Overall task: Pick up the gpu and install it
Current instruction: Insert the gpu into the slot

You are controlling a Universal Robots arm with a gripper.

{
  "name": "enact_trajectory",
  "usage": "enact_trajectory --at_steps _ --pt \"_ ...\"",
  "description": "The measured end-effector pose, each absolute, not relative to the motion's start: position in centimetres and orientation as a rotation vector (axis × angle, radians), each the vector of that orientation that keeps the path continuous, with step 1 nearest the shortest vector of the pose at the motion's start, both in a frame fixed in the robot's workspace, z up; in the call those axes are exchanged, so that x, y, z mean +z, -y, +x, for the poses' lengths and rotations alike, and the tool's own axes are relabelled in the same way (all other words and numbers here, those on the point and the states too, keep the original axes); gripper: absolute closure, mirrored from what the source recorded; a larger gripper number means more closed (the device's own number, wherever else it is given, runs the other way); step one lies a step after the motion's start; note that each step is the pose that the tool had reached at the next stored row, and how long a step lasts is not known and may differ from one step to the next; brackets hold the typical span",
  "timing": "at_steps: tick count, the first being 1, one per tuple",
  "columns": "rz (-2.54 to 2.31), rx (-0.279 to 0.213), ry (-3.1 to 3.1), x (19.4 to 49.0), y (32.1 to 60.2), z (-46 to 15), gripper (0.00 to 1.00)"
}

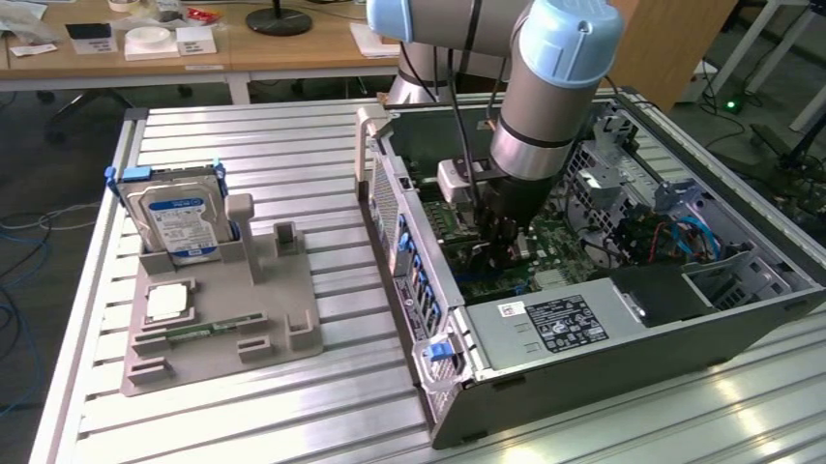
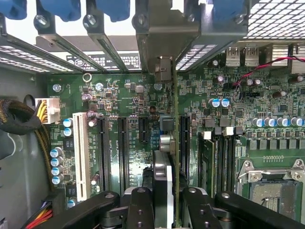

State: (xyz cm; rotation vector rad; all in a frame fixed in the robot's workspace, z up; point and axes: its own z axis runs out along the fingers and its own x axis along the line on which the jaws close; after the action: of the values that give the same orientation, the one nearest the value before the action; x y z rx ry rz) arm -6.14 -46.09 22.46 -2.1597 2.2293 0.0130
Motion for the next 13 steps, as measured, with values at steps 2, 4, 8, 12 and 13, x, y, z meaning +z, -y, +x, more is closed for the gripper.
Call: enact_trajectory --at_steps 2,4,8,12,13 --pt "-2.158 0.014 -2.228 22.60 46.07 -6.13 0.72" --pt "-2.159 0.013 -2.229 22.75 46.08 -6.12 0.72" --pt "-2.160 0.013 -2.229 22.77 46.09 -6.09 0.72" --pt "-2.160 0.013 -2.229 22.77 46.09 -6.05 0.72" --pt "-2.160 0.013 -2.229 22.77 46.09 -6.05 0.72"
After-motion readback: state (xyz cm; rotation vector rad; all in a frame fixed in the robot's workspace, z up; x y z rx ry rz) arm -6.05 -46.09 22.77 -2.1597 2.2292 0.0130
